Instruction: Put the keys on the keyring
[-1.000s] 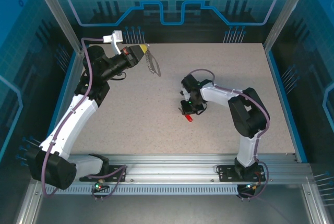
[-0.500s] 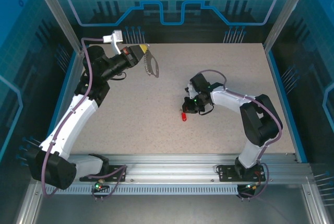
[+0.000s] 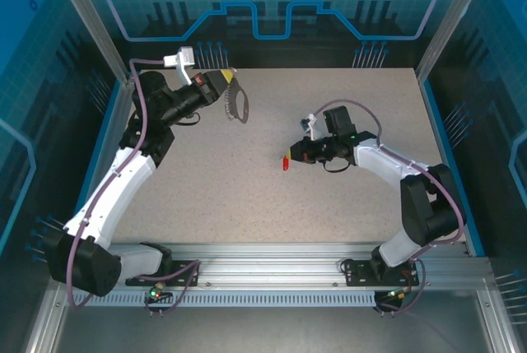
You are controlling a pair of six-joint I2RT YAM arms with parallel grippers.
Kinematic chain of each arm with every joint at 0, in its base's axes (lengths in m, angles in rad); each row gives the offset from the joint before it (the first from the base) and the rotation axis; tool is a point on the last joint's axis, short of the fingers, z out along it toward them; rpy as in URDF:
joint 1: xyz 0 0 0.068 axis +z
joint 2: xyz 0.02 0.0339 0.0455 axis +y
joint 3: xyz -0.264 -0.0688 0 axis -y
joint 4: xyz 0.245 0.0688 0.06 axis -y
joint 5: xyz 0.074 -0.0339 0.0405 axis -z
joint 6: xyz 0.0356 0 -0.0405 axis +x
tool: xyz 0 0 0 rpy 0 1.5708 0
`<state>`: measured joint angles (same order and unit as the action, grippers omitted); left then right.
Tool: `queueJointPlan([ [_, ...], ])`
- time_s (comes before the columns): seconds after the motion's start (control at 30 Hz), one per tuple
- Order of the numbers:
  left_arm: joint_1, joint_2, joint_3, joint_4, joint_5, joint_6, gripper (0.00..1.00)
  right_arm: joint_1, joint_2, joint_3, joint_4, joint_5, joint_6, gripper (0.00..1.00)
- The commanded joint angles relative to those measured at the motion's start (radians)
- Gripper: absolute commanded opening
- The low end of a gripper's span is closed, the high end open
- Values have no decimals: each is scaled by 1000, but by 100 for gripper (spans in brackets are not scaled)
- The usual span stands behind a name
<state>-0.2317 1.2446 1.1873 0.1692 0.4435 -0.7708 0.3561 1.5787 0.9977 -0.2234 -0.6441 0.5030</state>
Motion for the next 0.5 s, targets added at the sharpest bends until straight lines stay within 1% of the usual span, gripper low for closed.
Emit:
queueJointPlan([
  [0.0, -3, 7, 0, 64, 28, -19, 0, -18, -26, 3, -10, -58, -51, 0],
  [0.07, -4, 9, 0, 68, 31, -22, 0, -23, -35, 6, -17, -50, -48, 0],
  [0.2, -4, 13, 0, 70, 33, -24, 0, -22, 4, 58, -164, 44, -97, 0],
  [0.3, -4, 16, 0, 72, 35, -24, 0, -21, 36, 63, -219, 114, -98, 0],
  [0.47, -5, 18, -3, 71, 35, -25, 0, -16, 98, 45, -247, 200, -69, 0],
])
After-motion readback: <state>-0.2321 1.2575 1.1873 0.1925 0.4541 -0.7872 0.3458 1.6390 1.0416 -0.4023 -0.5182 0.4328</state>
